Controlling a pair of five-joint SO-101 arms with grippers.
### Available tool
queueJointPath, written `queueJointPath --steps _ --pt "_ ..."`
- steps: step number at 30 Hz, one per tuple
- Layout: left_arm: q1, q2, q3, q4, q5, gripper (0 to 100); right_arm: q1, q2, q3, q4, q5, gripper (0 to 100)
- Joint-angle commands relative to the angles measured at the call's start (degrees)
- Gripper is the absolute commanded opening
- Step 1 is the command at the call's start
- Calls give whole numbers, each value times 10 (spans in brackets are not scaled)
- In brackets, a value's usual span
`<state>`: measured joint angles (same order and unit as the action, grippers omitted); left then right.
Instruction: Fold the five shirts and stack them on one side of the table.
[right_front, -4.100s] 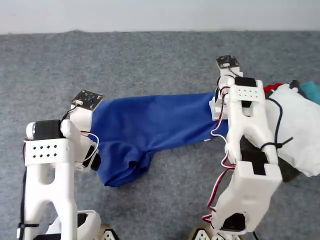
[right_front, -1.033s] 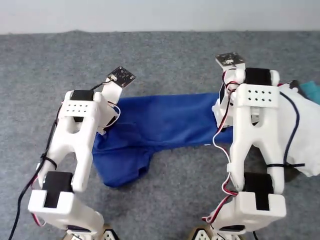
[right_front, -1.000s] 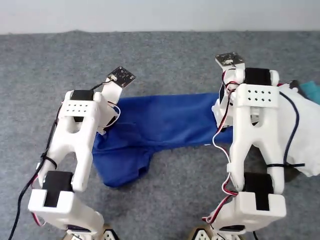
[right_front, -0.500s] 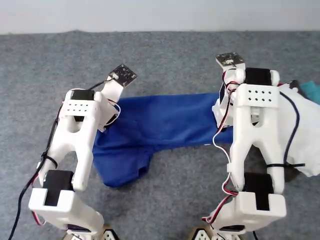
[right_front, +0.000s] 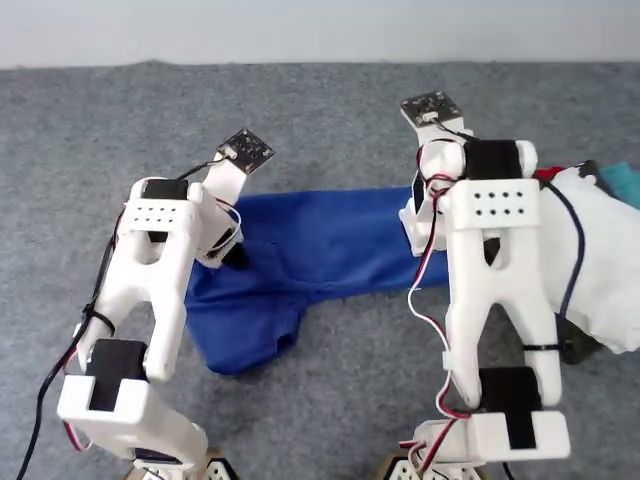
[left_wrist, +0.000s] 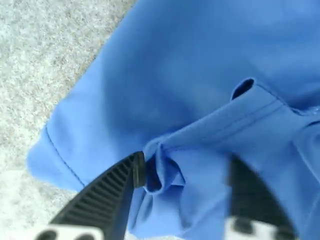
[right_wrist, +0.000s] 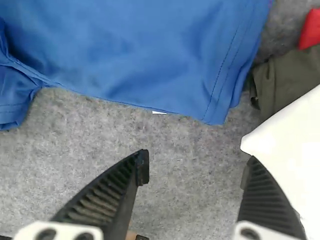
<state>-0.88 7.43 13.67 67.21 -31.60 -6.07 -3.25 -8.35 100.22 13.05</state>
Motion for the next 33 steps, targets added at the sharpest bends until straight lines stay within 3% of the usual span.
queueJointPath --steps 1,4,8,11,16,24,33 --pt "-27 -11 -60 -4 52 383 -3 -36 8 14 -5 303" --pt "-50 -11 -98 47 85 383 -2 -49 55 1 -7 303" --pt "-59 -5 -89 160 -14 383 -1 -92 107 -27 -5 303" --pt "-84 -6 -75 168 -23 383 -3 -135 147 -56 -5 303" --pt "-128 -5 -35 107 -24 383 -3 -186 212 -87 -4 303" --pt "-136 -5 38 7 -24 383 -3 -228 273 -118 -4 303" --pt "-161 -5 50 -38 -25 383 -4 -247 275 -121 -4 303"
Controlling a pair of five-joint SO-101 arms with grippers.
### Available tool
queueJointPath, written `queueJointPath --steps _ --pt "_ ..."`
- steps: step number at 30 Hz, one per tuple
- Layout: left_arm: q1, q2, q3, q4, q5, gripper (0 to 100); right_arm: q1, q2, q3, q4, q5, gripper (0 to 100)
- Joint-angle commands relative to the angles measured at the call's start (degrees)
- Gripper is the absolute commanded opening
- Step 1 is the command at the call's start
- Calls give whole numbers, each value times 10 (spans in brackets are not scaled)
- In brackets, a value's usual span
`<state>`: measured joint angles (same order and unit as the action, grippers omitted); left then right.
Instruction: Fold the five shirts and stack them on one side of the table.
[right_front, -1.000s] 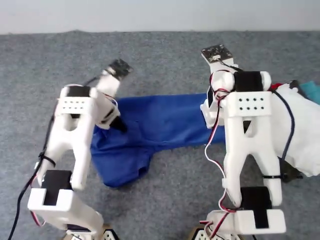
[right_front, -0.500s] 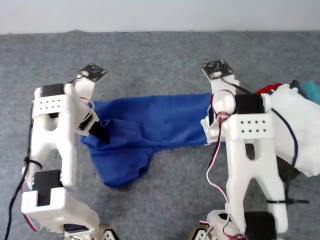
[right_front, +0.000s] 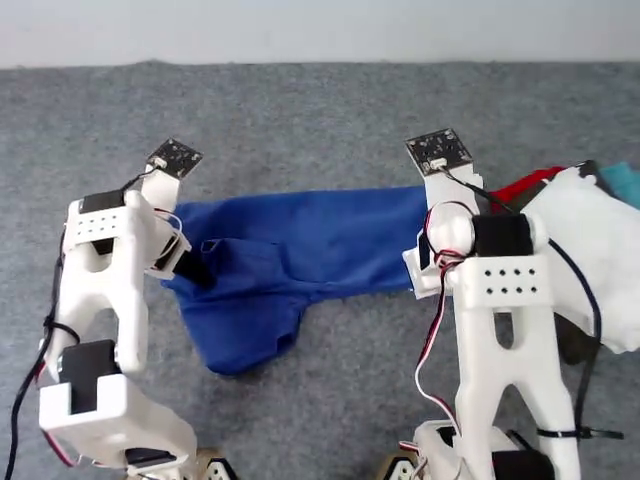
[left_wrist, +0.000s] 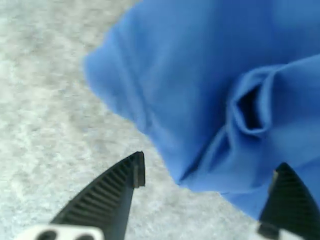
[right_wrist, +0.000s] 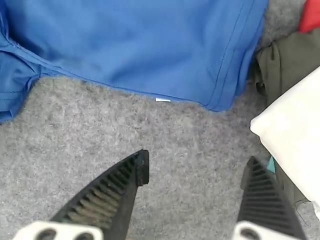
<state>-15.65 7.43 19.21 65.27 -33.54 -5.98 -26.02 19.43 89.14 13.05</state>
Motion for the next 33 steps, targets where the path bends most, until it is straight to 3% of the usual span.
queueJointPath --steps 1,9,18,28,33 --pt "-19 -5 -6 -24 -5 383 -5 -19 -3 -10 -5 303" --pt "-25 -5 11 -32 -5 383 -5 -19 -3 -11 -8 303" --pt "-27 -5 87 -149 -5 383 -5 -19 -3 -10 -8 303" --pt "-100 -11 80 -149 -6 383 -6 -19 -3 -10 -9 303" --pt "-98 -11 71 -113 -5 383 -6 -19 -3 -10 -9 303"
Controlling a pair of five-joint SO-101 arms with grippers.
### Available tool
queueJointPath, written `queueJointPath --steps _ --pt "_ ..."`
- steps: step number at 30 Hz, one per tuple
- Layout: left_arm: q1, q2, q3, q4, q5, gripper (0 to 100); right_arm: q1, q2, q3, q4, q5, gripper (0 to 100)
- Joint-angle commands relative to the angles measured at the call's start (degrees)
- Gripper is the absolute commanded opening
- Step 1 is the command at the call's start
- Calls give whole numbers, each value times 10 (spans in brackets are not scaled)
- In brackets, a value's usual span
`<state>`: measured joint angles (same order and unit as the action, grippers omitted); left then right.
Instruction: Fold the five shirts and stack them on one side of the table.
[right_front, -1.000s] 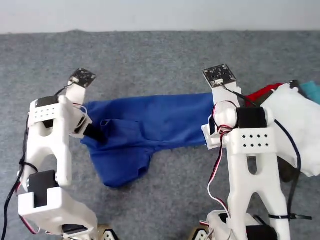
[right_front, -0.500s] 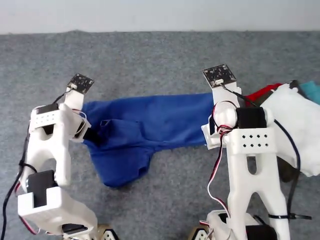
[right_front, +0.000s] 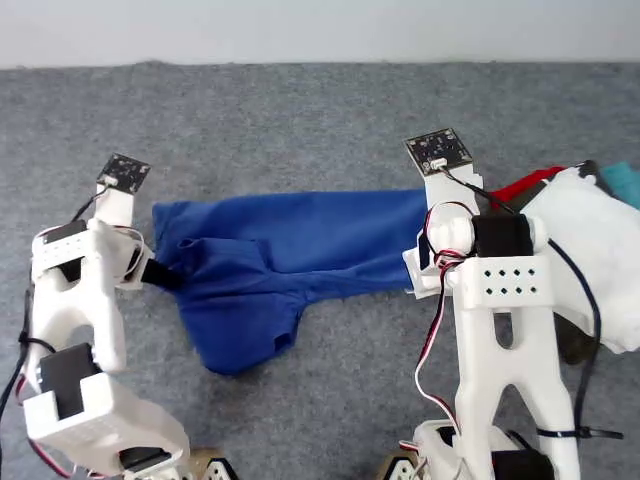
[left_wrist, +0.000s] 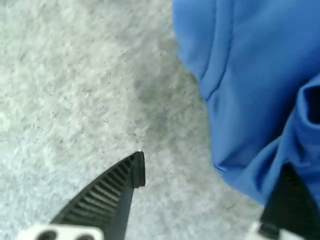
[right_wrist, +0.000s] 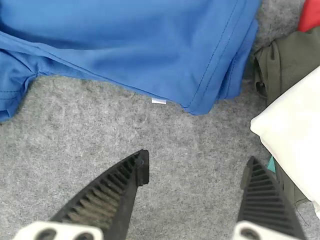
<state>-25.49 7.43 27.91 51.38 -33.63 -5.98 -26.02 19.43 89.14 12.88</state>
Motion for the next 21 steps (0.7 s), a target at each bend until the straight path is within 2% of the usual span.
queueJointPath --steps 1,10,14,18,21 --pt "8 -11 -25 47 -4 383 -6 -19 -3 -10 -7 303" --pt "117 -12 -171 305 -1 383 -44 -19 -3 -10 -7 303" --pt "133 -12 -243 377 -1 383 -42 -19 -3 -10 -7 303" --pt "144 -12 -309 494 -9 383 -41 -19 -3 -9 -7 303" --pt "158 -16 -246 493 -35 383 -41 -19 -3 -8 -6 303"
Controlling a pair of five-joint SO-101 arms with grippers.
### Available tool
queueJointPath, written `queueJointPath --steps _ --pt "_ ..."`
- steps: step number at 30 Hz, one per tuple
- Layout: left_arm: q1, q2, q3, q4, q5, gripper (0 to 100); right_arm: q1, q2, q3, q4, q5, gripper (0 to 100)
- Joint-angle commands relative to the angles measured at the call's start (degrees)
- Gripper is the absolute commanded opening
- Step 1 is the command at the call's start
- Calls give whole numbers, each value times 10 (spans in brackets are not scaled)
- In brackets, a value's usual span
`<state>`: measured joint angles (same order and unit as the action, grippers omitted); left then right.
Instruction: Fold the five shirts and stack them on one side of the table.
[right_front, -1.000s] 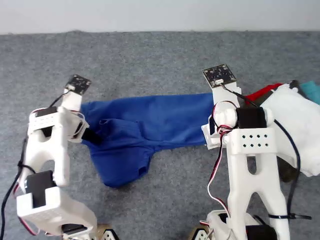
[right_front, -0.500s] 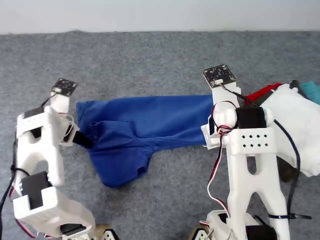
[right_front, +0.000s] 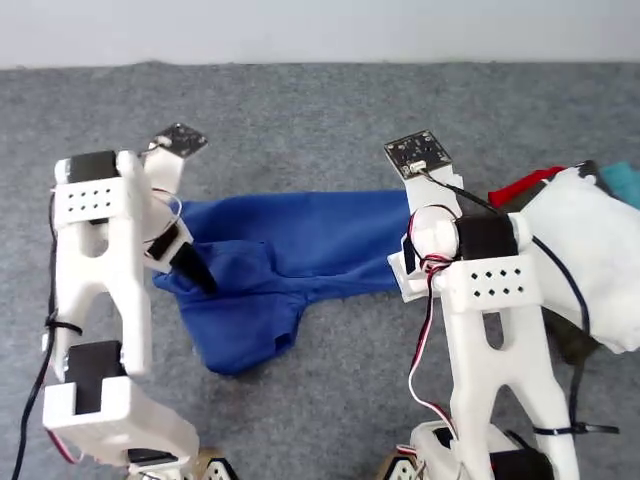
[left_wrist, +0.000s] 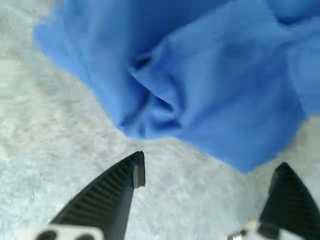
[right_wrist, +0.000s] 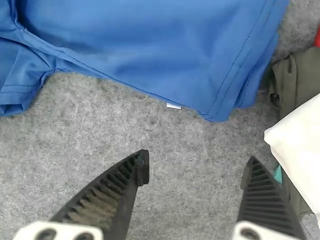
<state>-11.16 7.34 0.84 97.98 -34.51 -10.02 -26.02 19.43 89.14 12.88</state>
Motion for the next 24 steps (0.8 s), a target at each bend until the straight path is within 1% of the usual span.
queueJointPath --steps 1,5,8,11,14,19,24 --pt "29 -23 58 25 -33 383 0 -19 -3 -8 -6 303" --pt "113 -57 172 13 -41 383 0 -19 -3 -10 -6 303" --pt "165 -83 231 -28 -42 383 0 -19 -3 -9 -5 303" --pt "200 -89 279 -72 -51 383 0 -19 -3 -7 -5 303" --pt "214 -89 310 -96 -64 383 0 -19 -3 -7 -5 303" --pt "203 -89 340 -147 -64 383 0 -19 -3 -7 -5 303" --pt "203 -88 385 -224 -64 383 0 -19 -2 -7 -5 303"
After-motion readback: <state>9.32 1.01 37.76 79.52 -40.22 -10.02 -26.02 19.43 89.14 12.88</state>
